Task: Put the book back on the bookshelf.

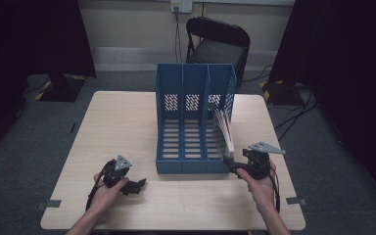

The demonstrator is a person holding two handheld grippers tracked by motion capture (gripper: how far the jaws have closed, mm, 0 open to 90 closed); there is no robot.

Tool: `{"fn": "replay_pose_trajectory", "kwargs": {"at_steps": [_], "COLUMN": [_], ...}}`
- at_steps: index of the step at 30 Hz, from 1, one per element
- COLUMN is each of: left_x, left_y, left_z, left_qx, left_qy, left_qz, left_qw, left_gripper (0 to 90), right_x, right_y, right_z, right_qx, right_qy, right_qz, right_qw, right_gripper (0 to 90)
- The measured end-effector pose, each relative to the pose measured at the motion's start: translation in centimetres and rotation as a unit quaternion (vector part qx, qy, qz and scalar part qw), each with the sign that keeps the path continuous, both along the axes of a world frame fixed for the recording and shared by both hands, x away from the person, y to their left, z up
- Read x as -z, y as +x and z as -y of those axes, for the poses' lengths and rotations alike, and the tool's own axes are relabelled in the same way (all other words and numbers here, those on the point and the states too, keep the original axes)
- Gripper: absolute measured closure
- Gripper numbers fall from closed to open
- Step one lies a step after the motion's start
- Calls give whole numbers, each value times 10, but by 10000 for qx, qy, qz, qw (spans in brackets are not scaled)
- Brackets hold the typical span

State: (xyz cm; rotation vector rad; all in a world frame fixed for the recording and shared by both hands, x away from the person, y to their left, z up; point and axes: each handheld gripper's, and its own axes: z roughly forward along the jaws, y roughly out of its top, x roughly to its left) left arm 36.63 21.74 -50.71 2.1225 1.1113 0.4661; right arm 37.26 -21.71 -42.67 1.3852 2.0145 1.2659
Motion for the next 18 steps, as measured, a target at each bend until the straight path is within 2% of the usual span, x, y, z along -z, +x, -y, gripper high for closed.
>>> {"fn": "replay_pose_trajectory", "kwargs": {"at_steps": [10, 12, 16, 17, 18], "left_x": [0, 0, 0, 0, 0], "left_y": [0, -1, -1, -1, -1], "left_z": [0, 0, 1, 1, 1], "left_qx": [-6, -26, -40, -40, -43], "left_qy": [2, 5, -9, -9, -11], "left_qz": [-1, -2, -16, -16, -21], "left_qw": [10000, 10000, 10000, 10000, 10000], "left_gripper": [3, 3, 0, 0, 0], "right_x": [20, 27, 43, 43, 50], "right_y": [-27, -30, -37, -37, -39], "right_z": [2, 2, -2, -2, -7], "right_qx": [-256, -226, -342, -342, -414], "right_qy": [-252, -403, -549, -549, -638], "right_qz": [-271, -289, -440, -440, -534], "right_qw": [9990, 9985, 9969, 9969, 9957], "right_gripper": [145, 149, 150, 150, 150]}}
